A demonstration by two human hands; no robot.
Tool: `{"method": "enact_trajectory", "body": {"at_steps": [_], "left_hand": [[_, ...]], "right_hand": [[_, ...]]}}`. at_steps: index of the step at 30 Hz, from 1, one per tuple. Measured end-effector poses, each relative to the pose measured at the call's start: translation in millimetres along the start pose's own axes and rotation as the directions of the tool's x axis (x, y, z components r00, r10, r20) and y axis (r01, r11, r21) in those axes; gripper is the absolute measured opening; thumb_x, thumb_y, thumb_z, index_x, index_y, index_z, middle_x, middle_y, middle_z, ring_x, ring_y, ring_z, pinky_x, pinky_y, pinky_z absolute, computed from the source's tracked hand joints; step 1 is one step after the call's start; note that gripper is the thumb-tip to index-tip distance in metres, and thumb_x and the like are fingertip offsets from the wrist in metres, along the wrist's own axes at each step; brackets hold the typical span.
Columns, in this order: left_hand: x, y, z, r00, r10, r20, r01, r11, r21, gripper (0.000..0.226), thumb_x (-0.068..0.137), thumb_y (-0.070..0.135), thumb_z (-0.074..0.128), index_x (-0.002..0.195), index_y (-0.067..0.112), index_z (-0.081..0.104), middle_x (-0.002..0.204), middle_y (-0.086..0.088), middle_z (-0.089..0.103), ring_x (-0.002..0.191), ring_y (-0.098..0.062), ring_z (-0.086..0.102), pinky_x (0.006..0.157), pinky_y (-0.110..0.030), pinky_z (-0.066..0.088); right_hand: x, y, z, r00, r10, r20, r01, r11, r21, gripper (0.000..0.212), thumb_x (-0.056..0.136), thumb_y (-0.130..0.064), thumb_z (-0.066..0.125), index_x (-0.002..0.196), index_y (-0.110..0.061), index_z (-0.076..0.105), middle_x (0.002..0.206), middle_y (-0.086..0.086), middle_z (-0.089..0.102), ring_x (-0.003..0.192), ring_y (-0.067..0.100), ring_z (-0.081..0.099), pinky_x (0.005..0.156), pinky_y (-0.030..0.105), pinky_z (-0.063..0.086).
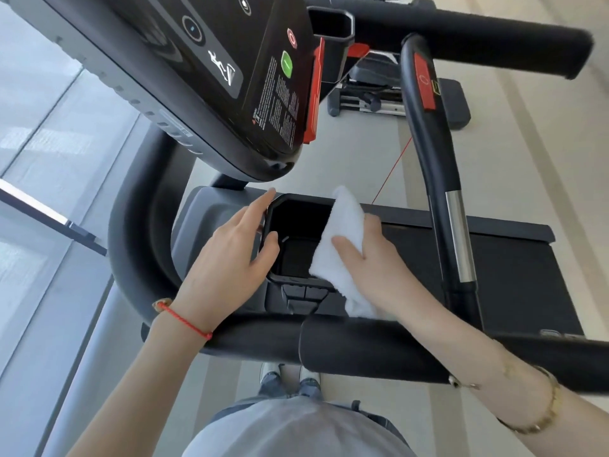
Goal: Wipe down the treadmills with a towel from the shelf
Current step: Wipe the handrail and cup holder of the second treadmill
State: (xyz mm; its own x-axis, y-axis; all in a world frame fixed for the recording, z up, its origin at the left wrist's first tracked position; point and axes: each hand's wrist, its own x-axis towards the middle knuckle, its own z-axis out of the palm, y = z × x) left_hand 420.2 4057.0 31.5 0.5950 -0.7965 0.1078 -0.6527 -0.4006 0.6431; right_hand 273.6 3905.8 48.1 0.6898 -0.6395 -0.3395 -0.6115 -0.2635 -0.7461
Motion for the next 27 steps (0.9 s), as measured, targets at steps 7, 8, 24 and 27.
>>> {"method": "enact_trajectory", "body": {"at_steps": [7, 8, 24, 27], "left_hand": [[-0.3, 0.9, -1.9, 1.000, 0.017, 0.015, -0.017, 0.999, -0.029, 0.057, 0.096, 0.038, 0.042, 0.152, 0.032, 0.031, 0.112, 0.006, 0.057, 0.097, -0.017, 0.060, 0.087, -0.039, 0.053], [-0.4, 1.4, -1.8, 1.000, 0.020, 0.013, -0.020, 0.999, -0.029, 0.057, 0.096, 0.037, 0.042, 0.152, 0.032, 0.031, 0.111, 0.006, 0.057, 0.097, -0.017, 0.060, 0.087, -0.040, 0.053], [-5.2, 6.5, -3.3, 0.999, -0.022, -0.033, 0.023, 0.999, 0.029, 0.056, 0.096, 0.038, 0.045, 0.149, 0.020, 0.039, 0.115, -0.004, 0.066, 0.098, -0.025, 0.064, 0.084, -0.046, 0.055], [-6.4, 8.7, -3.4, 0.998, -0.035, -0.048, 0.038, 0.998, 0.054, 0.052, 0.097, 0.038, 0.046, 0.146, 0.019, 0.043, 0.116, -0.003, 0.067, 0.100, -0.024, 0.064, 0.083, -0.045, 0.055]], "right_hand": [[24.8, -17.0, -8.3, 1.000, -0.026, 0.015, 0.027, 0.997, -0.068, 0.030, 0.101, -0.035, 0.043, 0.122, -0.017, 0.032, 0.087, -0.004, 0.053, 0.071, 0.008, 0.054, 0.052, 0.026, 0.035], [26.6, -19.4, -10.4, 0.999, -0.036, 0.023, 0.038, 0.997, -0.073, 0.031, 0.101, -0.034, 0.043, 0.126, -0.017, 0.033, 0.086, -0.006, 0.052, 0.070, 0.007, 0.053, 0.051, 0.024, 0.034], [45.6, -19.7, -20.3, 0.973, -0.198, 0.120, 0.226, 0.926, -0.301, 0.023, 0.100, -0.035, 0.046, 0.112, -0.017, 0.038, 0.073, -0.001, 0.049, 0.061, 0.014, 0.047, 0.051, 0.029, 0.030], [67.6, -33.0, -30.8, 0.904, -0.295, 0.309, 0.409, 0.806, -0.428, 0.019, 0.097, -0.037, 0.051, 0.104, -0.022, 0.042, 0.062, -0.002, 0.042, 0.058, 0.016, 0.042, 0.053, 0.031, 0.026]]}}
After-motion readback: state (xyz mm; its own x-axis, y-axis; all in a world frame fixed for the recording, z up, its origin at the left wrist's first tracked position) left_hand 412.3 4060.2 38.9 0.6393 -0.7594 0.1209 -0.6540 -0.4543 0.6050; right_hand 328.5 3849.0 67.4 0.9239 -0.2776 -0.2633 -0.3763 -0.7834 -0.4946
